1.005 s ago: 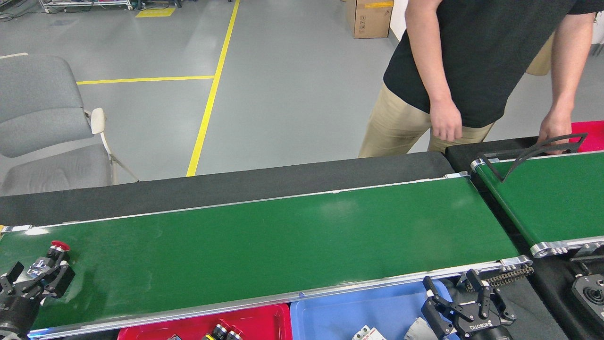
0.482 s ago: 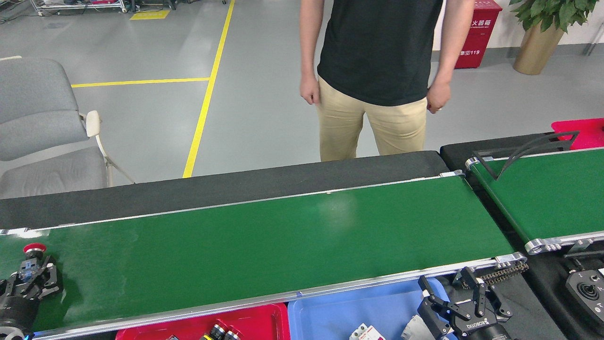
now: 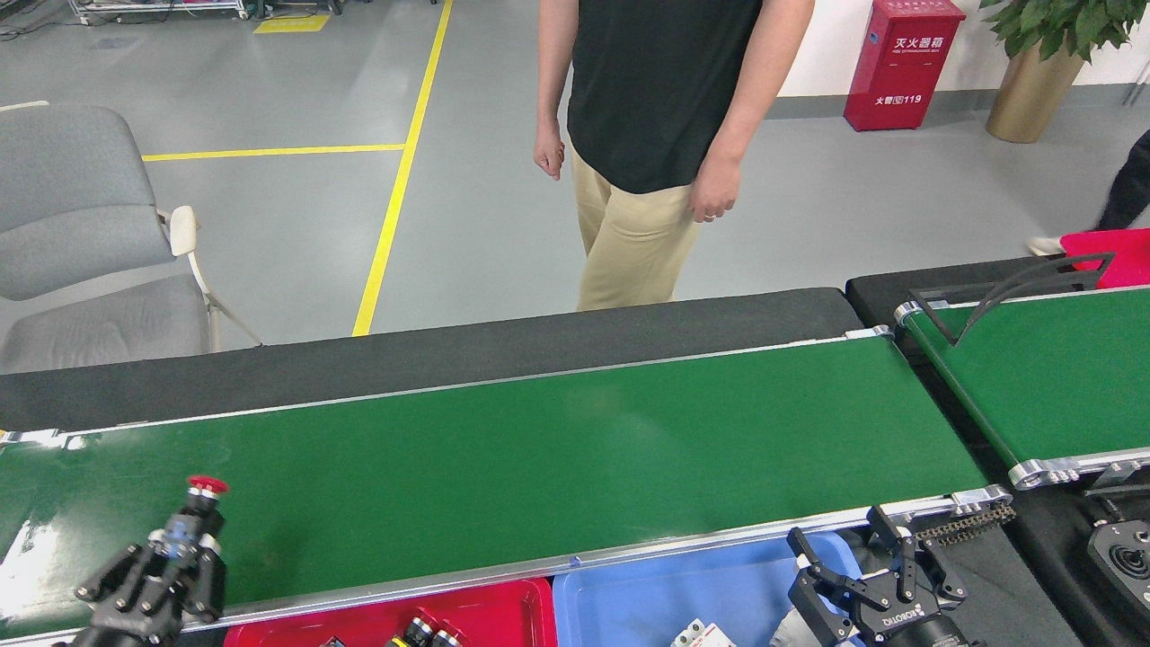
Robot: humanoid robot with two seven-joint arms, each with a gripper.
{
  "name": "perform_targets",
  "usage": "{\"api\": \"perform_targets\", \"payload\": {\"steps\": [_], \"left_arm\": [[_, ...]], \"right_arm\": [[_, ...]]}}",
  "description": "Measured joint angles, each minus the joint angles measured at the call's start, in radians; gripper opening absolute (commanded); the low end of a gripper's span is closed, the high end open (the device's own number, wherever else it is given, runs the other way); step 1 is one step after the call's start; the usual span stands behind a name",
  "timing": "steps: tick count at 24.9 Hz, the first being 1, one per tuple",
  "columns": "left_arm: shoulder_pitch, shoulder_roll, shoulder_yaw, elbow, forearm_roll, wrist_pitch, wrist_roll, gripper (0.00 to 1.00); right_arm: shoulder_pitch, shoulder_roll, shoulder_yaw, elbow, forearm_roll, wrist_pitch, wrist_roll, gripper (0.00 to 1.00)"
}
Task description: Pick switch part from conveyor to tray
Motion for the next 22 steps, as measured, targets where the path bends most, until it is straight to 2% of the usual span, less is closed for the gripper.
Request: {"api": "perform_targets", "payload": {"steps": [4, 7, 12, 14, 18, 22], "left_arm": [[0.006, -0.018, 0.011, -0.010, 0.000, -0.018, -0.018, 1.00], [-0.002, -0.018, 0.176, -0.010, 0.000, -0.009, -0.021, 1.00], [0.005, -0.019, 0.523, 0.003, 0.000, -0.003, -0.016, 1.00], [0.016, -0.022, 0.602, 0.019, 0.000, -0.001, -0.015, 1.00], [0.024, -0.018, 0.640, 0.041, -0.003, 0.000, 0.000, 1.00], [0.034, 0.020, 0.631, 0.041, -0.010, 0.002, 0.010, 1.00]], "right_arm": [[0.003, -0.005, 0.000, 0.000, 0.000, -0.014, 0.002, 0.99], [0.003, -0.005, 0.000, 0.000, 0.000, -0.016, 0.002, 0.99], [0.003, -0.005, 0.000, 0.000, 0.000, -0.017, 0.002, 0.99], [0.003, -0.005, 0.000, 0.000, -0.001, -0.022, 0.002, 0.99], [0.002, -0.005, -0.018, 0.000, -0.004, -0.015, 0.002, 0.99], [0.002, -0.005, -0.033, 0.002, -0.005, -0.009, 0.002, 0.99]]}}
